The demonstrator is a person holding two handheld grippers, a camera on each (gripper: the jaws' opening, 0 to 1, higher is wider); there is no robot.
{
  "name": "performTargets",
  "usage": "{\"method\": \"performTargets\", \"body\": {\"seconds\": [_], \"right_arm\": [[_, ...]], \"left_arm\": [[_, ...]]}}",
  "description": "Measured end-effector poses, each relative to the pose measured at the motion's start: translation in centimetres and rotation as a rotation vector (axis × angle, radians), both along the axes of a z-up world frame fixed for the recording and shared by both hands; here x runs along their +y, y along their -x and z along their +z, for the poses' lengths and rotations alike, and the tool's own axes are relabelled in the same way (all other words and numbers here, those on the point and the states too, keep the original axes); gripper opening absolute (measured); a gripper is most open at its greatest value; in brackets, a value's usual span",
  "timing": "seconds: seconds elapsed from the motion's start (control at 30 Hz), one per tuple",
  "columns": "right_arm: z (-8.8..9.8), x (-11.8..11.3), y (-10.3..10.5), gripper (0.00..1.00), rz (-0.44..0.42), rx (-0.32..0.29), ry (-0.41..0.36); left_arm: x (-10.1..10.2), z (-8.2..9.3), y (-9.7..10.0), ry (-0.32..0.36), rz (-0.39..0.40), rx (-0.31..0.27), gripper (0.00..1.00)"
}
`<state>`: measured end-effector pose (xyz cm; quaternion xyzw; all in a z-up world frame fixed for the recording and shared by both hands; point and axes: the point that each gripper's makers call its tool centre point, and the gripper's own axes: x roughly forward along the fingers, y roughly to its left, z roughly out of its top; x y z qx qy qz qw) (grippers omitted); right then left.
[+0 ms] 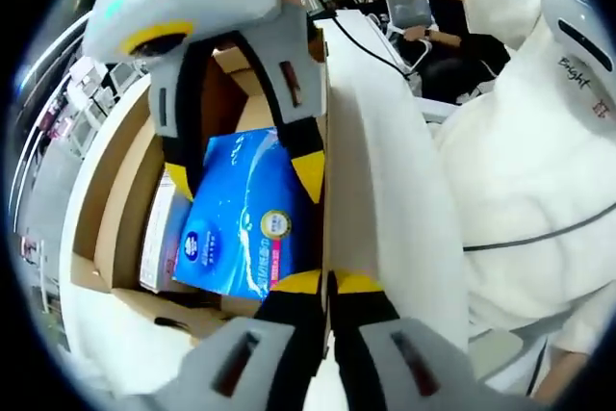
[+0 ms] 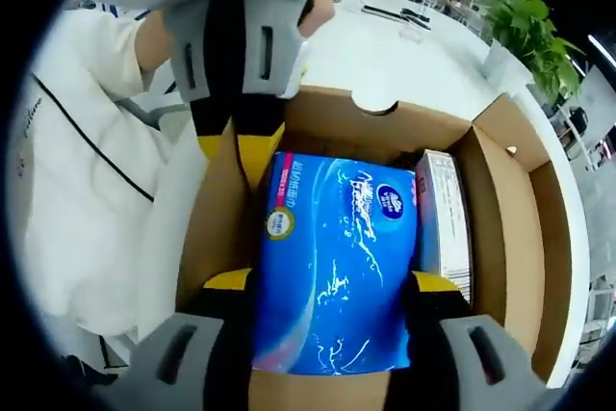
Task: Operate the shoe box by opening the lid, removing the specified soft item, and placing it in the target area until the item is outside and the box remains undamaged.
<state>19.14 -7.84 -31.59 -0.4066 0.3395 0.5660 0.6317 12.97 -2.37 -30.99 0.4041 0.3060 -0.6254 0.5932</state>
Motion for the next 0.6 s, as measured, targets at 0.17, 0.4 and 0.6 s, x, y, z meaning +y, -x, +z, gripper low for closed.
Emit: {"method": "performTargets", "body": {"seconds": [0.17, 0.4, 0.6], "right_arm": [[0.0, -1.9, 0.6, 0.64, 0.015, -0.003, 0.017], [-0.3, -5.1, 1.4, 0.64, 0.006, 0.001, 0.103], [-0.4, -6.4, 2.2, 0.64, -0.009, -0.004, 0.128]], "left_arm": [[0.0, 0.0, 0.1, -0.003, -0.003, 0.004, 0.01], [0.0, 0.1, 0.2, -0.001, 0.001, 0.008, 0.01], [0.0, 0.0, 0.4, -0.002, 0.001, 0.004, 0.01]]}}
